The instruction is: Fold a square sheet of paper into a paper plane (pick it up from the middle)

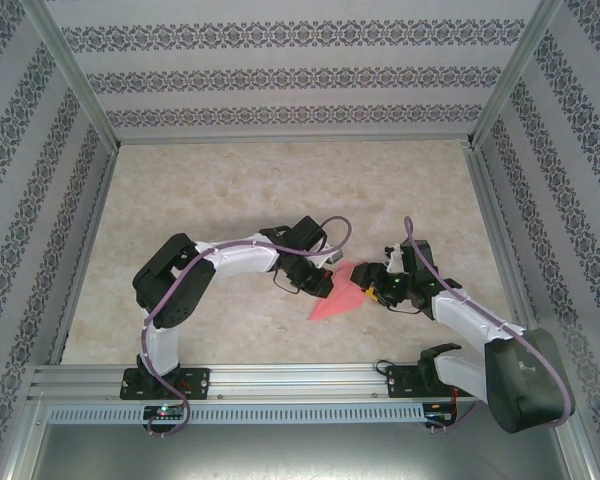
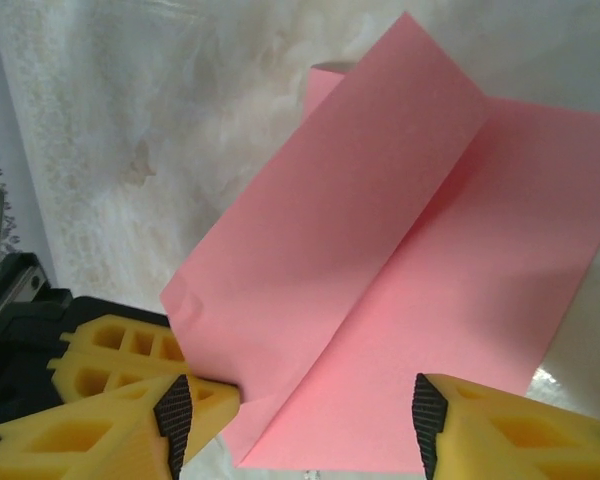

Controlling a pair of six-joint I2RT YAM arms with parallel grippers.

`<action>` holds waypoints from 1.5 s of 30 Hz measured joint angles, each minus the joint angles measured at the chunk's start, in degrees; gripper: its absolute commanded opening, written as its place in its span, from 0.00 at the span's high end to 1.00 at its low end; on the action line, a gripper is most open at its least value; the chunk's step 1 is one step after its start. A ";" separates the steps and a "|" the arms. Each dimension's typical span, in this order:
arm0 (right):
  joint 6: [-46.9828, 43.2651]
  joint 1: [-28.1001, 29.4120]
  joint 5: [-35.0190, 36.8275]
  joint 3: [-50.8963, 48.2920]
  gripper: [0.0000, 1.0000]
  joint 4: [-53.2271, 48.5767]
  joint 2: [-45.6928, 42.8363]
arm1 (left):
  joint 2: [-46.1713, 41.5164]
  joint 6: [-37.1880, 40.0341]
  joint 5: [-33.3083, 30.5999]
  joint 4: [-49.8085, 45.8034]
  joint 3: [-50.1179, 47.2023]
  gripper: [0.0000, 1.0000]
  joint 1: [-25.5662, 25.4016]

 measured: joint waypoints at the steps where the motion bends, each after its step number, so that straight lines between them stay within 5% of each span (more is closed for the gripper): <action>1: 0.35 -0.28 -0.33 0.00 0.27 0.04 -0.90 | -0.09 -0.39 0.52 0.07 0.00 0.96 0.48; 13: 6.84 -2.64 -1.38 -2.05 0.24 0.39 -11.76 | -8.09 -9.75 6.36 8.46 -0.61 0.96 5.07; 19: 16.20 -2.40 -0.98 -4.76 0.16 5.22 -15.15 | -10.99 -16.63 6.88 15.15 -2.67 0.96 7.19; 26: 27.63 1.42 3.58 -5.60 0.19 12.24 -18.12 | -12.46 -27.47 6.62 26.49 -6.27 0.96 7.91; 36: 36.02 4.39 8.17 -5.38 0.37 20.24 -14.21 | -12.48 -41.42 6.27 41.86 -9.18 0.95 7.91; 45: 39.01 6.80 8.98 -3.15 0.68 26.73 -10.23 | -12.48 -46.18 6.29 47.80 -10.73 0.95 7.89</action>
